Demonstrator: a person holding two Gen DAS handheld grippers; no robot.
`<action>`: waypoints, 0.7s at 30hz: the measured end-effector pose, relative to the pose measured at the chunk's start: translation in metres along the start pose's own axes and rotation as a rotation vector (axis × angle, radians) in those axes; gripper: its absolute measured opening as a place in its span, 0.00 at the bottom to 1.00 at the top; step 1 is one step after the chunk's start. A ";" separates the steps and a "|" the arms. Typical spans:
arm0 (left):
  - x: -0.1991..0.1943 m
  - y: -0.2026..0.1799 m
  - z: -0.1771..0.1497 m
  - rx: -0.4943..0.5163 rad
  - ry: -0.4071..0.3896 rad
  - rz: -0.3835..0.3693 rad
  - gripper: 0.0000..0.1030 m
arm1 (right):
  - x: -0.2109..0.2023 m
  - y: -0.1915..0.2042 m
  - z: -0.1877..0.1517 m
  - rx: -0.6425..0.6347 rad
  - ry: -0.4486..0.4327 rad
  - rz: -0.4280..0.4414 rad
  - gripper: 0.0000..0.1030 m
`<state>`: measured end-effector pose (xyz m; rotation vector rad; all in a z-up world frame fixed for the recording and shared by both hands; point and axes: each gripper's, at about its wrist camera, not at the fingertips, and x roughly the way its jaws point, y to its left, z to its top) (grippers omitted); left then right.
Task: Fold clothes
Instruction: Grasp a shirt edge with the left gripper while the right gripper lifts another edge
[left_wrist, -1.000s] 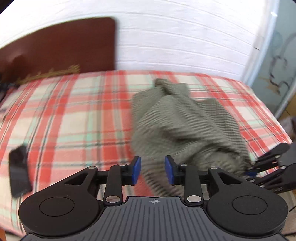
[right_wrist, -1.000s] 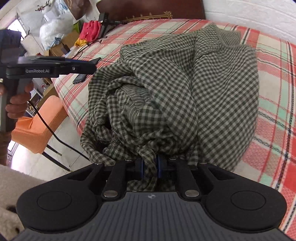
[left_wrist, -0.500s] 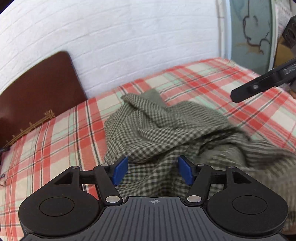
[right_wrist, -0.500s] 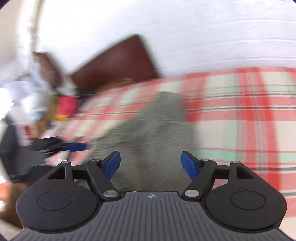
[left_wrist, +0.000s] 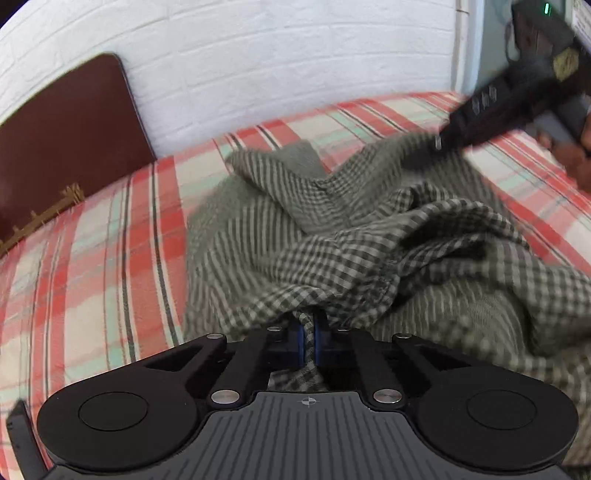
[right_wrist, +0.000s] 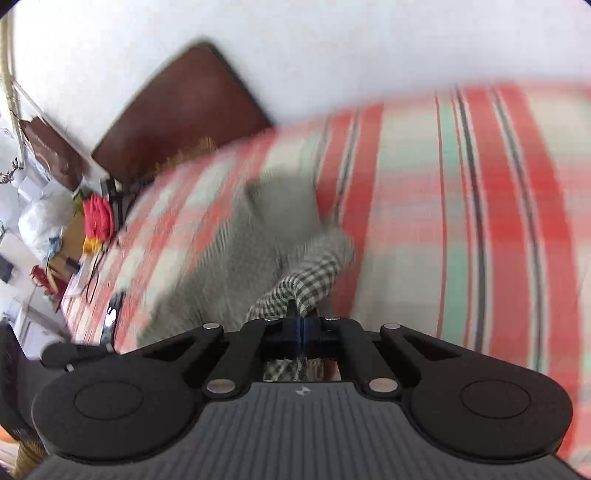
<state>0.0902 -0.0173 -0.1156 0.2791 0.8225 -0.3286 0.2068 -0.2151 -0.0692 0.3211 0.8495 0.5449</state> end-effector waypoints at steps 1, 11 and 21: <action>0.002 0.002 0.012 -0.001 -0.022 0.015 0.00 | -0.004 0.005 0.015 -0.022 -0.033 -0.011 0.01; -0.009 0.060 0.144 -0.126 -0.273 0.176 0.00 | -0.069 0.038 0.134 -0.160 -0.364 0.013 0.01; -0.023 0.081 0.106 -0.192 -0.190 -0.017 0.57 | -0.017 0.054 0.112 -0.192 -0.196 0.107 0.02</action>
